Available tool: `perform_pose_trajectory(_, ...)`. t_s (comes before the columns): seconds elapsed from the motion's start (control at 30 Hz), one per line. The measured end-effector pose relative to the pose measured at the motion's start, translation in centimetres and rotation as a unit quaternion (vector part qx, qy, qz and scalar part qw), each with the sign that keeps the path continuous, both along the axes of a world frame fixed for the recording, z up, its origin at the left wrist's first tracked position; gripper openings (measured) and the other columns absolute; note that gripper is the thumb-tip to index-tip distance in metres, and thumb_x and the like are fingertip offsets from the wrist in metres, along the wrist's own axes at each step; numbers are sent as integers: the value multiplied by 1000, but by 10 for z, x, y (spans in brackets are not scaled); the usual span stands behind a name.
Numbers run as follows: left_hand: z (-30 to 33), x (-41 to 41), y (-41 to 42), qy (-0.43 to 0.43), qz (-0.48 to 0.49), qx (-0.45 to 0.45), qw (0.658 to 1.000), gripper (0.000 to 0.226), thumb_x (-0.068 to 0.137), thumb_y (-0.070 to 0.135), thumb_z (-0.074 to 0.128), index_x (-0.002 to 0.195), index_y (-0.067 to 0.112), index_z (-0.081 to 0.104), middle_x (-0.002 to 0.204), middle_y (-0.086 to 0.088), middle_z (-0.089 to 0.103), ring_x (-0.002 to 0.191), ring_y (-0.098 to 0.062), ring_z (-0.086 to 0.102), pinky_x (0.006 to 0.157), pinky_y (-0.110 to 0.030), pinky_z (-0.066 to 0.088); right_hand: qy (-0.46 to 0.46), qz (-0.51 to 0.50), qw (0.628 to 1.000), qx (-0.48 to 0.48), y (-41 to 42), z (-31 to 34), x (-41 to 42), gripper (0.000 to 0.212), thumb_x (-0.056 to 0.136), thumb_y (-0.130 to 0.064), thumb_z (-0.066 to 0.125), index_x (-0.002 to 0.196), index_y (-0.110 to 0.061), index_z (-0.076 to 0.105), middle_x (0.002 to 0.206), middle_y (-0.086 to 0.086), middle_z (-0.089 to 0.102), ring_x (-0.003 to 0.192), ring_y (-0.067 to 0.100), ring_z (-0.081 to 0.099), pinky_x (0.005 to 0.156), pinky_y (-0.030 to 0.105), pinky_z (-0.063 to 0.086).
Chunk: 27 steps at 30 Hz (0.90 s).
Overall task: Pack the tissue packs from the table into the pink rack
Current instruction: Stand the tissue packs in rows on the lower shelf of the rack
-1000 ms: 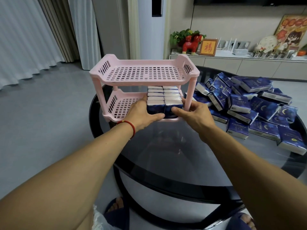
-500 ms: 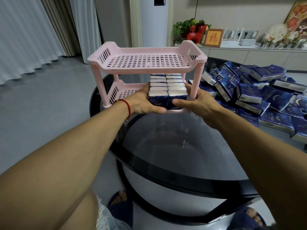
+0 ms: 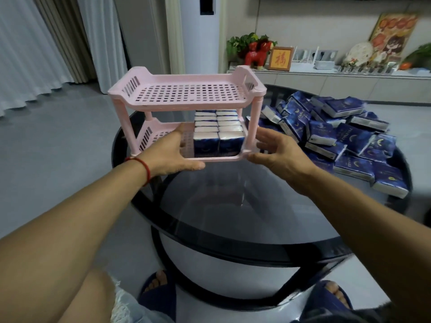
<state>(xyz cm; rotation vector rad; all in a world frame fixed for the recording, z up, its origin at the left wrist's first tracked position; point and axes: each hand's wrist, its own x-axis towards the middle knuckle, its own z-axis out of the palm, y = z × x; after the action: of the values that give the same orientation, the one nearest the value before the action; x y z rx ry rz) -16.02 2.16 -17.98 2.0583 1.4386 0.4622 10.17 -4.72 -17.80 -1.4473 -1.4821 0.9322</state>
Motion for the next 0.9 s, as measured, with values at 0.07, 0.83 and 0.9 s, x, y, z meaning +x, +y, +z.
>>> perform_pose_trajectory(0.07,11,-6,-19,75,20,37,996,71,80,34,85,140,23,50,127,7,64,113,-14,61,102,-31,48,-95,-17,995,32,-20,2,12,46,90,-7,75,132,-22,62,117,-15,68,100,-5,65,89,19,55)
perform_pose_trajectory(0.83,3,152,-97,-93,14,-103,990,4,98,30,66,96,29,62,107,-1,65,112,-27,67,98,-36,52,-281,-47,947,147,-105,-28,61,16,82,-19,86,97,-22,81,93,-9,75,86,7,71,83,26,59)
perform_pose_trajectory(0.9,-3,159,-90,-135,39,-138,980,24,94,13,70,80,27,56,91,-3,59,99,-26,66,92,-37,54,-296,-51,936,181,-109,-33,59,14,82,-20,85,95,-20,81,94,-9,75,87,11,69,80,34,60)
